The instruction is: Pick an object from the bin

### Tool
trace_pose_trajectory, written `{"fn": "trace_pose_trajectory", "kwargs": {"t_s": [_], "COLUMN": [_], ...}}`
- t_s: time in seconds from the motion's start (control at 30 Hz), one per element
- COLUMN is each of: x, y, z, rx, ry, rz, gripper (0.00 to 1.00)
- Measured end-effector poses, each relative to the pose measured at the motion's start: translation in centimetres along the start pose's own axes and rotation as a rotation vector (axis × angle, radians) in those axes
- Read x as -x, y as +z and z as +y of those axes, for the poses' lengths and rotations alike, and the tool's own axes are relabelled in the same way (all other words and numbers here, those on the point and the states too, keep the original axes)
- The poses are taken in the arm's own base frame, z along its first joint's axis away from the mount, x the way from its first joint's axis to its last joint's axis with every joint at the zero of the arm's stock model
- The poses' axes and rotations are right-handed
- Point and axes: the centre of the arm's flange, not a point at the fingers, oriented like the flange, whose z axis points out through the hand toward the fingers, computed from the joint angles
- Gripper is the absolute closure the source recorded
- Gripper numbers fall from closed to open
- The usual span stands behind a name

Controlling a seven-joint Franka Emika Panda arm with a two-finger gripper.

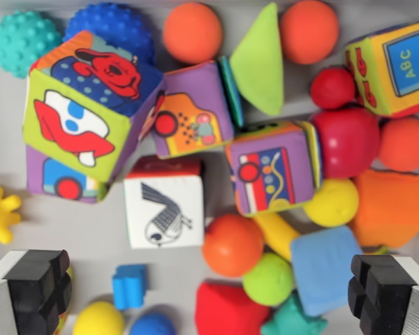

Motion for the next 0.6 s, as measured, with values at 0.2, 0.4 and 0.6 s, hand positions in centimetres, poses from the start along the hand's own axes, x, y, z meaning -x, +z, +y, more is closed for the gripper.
{"fn": "trace_pose_trajectory", "kwargs": {"t_s": [0.2,0.4,0.6], "x": [0.4,1.3,2.2], "y": [0.4,1.2,2.1], "z": [-0.5,-1.4,-2.5], "rx": [0.005,0.01,0.014], "ry": [0.033,0.092,0.166], "rz": [-0.005,-0.01,-0.015], "gripper": [0.0,0.0,0.0]}}
